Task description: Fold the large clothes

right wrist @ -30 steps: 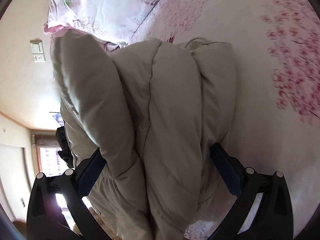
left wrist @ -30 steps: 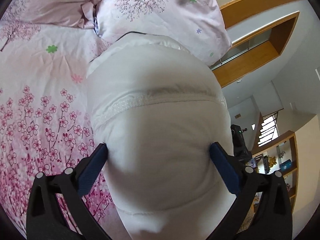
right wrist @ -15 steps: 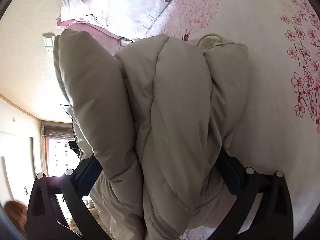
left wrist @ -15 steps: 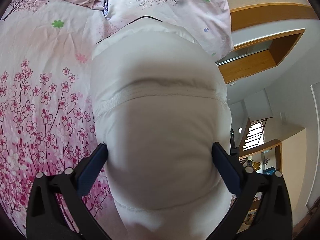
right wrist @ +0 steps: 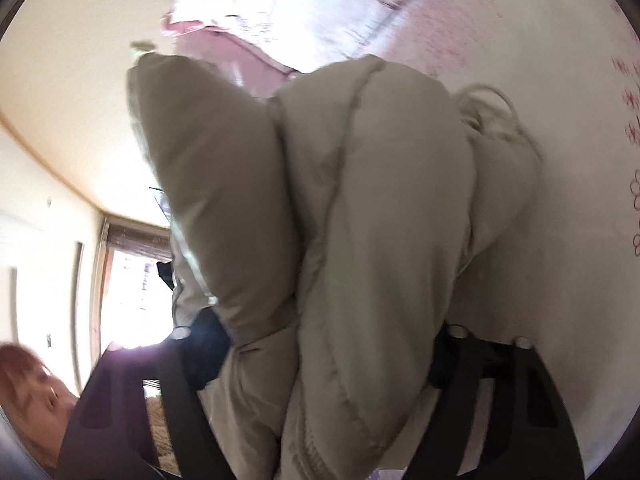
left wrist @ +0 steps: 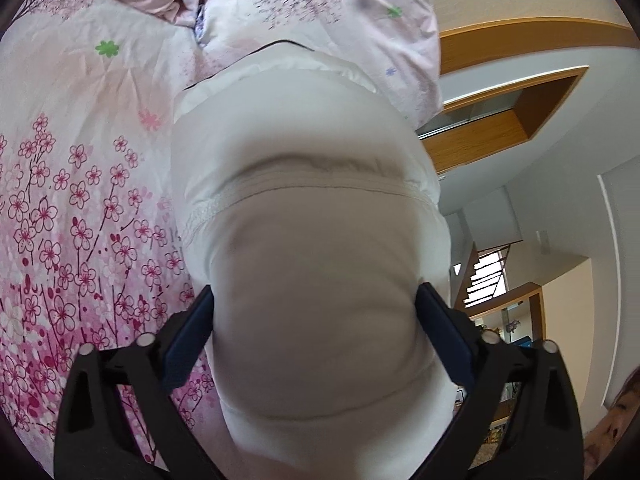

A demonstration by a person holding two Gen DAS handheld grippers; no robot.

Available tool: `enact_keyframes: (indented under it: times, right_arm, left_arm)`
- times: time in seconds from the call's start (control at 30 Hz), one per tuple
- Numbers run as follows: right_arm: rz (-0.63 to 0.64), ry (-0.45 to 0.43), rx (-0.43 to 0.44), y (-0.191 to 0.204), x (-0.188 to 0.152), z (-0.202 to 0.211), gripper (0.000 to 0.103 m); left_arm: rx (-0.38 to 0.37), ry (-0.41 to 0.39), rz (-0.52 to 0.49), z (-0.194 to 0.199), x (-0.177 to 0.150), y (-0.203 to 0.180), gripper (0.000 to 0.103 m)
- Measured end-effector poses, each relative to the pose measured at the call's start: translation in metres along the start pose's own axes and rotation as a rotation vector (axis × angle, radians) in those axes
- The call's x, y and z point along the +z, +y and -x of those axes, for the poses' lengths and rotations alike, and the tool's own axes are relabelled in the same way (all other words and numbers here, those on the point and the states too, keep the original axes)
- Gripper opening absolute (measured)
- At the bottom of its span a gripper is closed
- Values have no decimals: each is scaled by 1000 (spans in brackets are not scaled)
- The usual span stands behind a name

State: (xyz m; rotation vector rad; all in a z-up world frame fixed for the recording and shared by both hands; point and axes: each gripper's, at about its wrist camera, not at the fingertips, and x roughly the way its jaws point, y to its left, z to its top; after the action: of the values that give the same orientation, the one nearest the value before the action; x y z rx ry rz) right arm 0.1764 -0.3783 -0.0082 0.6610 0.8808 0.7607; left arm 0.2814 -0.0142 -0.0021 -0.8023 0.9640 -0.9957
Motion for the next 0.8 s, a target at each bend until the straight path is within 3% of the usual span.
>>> enact_keyframes:
  times: [0.1, 0.33, 0.6, 0.8]
  right_arm:
    - [30, -14, -3, 12, -2, 3, 55]
    - [75, -13, 10, 35, 21, -18, 51]
    - [118, 27, 40, 64, 72, -81, 51]
    - [91, 49, 5, 59, 86, -124, 51]
  left_arm:
    - [-22, -12, -31, 7, -3, -5, 83]
    - [-27, -106, -68, 45, 4, -13, 80]
    - [95, -247, -118, 109, 28, -19, 80]
    - [210, -262, -71, 139, 45, 7, 80]
